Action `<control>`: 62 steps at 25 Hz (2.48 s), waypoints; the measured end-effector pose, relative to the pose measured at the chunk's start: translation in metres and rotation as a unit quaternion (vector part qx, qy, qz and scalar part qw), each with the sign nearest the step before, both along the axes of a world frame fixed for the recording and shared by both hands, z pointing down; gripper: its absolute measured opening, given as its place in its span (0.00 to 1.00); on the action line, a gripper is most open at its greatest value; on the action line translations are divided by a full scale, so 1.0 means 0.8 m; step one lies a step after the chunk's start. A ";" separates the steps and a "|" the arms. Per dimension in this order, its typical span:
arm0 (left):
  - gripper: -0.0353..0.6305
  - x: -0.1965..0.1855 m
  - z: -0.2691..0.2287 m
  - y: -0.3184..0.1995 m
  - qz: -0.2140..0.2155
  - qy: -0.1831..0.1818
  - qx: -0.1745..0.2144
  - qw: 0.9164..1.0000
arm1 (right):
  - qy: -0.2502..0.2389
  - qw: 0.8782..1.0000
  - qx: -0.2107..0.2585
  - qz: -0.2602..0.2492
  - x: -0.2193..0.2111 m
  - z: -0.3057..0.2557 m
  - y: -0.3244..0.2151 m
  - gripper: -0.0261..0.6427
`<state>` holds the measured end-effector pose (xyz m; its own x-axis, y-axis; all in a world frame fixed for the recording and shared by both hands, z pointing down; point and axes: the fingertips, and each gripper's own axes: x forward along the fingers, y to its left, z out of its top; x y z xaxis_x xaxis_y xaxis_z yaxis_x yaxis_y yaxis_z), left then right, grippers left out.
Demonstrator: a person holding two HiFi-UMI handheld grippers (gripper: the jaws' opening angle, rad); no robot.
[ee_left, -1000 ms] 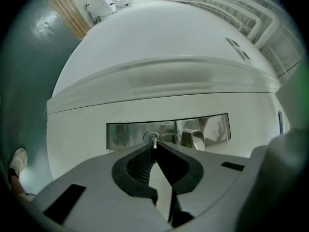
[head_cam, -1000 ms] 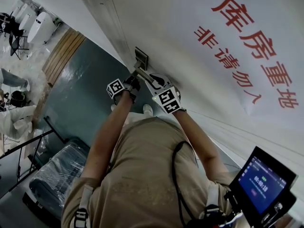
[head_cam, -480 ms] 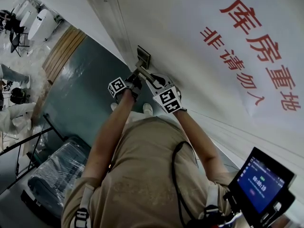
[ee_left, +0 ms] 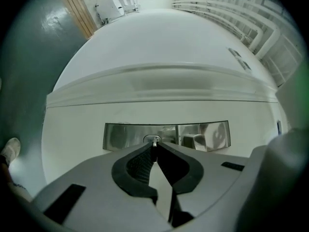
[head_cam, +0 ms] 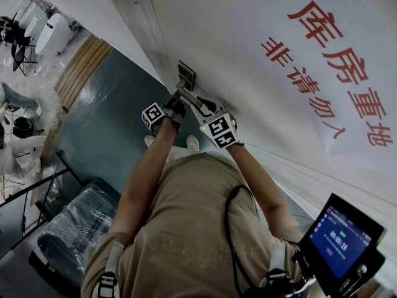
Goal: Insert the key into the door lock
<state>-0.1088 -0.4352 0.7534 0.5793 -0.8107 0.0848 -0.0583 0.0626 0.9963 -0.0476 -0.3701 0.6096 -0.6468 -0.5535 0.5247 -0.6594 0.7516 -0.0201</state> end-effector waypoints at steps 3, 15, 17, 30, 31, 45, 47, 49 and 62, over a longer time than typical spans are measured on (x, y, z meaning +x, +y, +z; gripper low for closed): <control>0.11 0.002 0.001 -0.004 0.010 -0.008 -0.006 1.000 | 0.001 1.000 -0.001 0.001 0.001 0.001 -0.001 0.19; 0.11 0.010 0.000 -0.009 0.042 -0.027 -0.003 0.999 | 0.000 1.000 -0.002 0.002 0.001 0.001 -0.006 0.19; 0.11 0.010 0.000 -0.009 0.038 -0.023 0.000 0.999 | 0.000 1.000 0.000 0.003 0.002 0.000 -0.008 0.19; 0.11 0.017 0.001 -0.019 0.057 -0.049 0.002 0.997 | 0.002 1.000 -0.009 0.004 0.004 0.008 -0.007 0.19; 0.11 0.018 0.001 -0.019 0.063 -0.059 0.002 0.996 | 0.002 1.000 -0.009 0.003 0.003 0.008 -0.007 0.19; 0.25 -0.008 0.000 -0.010 0.079 -0.115 0.018 0.990 | -0.001 1.000 0.010 -0.001 -0.002 -0.014 -0.005 0.19; 0.28 -0.028 0.000 -0.006 0.059 -0.129 0.017 0.990 | -0.003 1.000 0.012 -0.001 -0.003 -0.018 -0.004 0.19; 0.29 -0.047 -0.004 -0.003 0.035 -0.138 0.018 0.990 | -0.006 1.000 0.014 0.000 -0.004 -0.021 -0.003 0.19; 0.29 -0.135 -0.116 0.029 -0.103 -0.234 0.137 0.957 | -0.033 0.999 0.030 -0.013 -0.017 -0.047 0.012 0.19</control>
